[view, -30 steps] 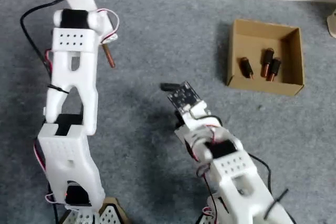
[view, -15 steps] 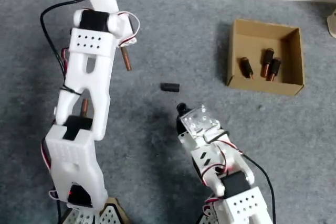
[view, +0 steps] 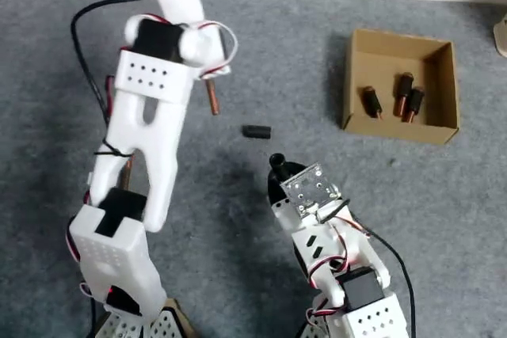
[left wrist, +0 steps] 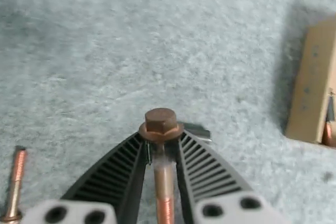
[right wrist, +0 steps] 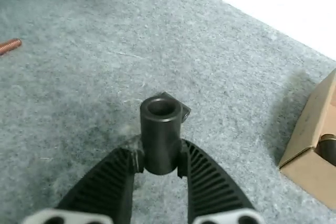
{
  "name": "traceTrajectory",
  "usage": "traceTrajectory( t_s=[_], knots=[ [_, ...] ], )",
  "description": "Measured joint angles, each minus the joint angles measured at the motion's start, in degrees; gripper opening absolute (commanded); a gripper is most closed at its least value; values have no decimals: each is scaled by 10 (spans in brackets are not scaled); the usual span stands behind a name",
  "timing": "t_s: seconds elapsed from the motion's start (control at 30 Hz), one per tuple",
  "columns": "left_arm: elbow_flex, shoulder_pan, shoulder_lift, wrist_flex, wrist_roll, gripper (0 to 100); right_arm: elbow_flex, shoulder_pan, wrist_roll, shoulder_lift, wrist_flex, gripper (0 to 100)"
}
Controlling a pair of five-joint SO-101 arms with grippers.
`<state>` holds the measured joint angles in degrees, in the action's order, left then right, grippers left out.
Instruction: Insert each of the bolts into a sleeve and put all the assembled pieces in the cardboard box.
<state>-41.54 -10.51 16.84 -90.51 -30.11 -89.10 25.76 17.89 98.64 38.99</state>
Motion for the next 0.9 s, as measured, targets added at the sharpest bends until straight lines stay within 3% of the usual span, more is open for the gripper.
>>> traceTrajectory(
  t_s=[0.23, 0.7, 0.9],
  knots=[
    [0, -42, -55, -1, -14, 4, 0, 0, -24, 0, 0, 5],
    [0, -42, -95, -3, -47, 4, 0, 0, -44, 0, 23, 5],
    [-1, -42, -154, -54, -47, 4, 0, 0, -46, 0, 23, 5]
  ],
)
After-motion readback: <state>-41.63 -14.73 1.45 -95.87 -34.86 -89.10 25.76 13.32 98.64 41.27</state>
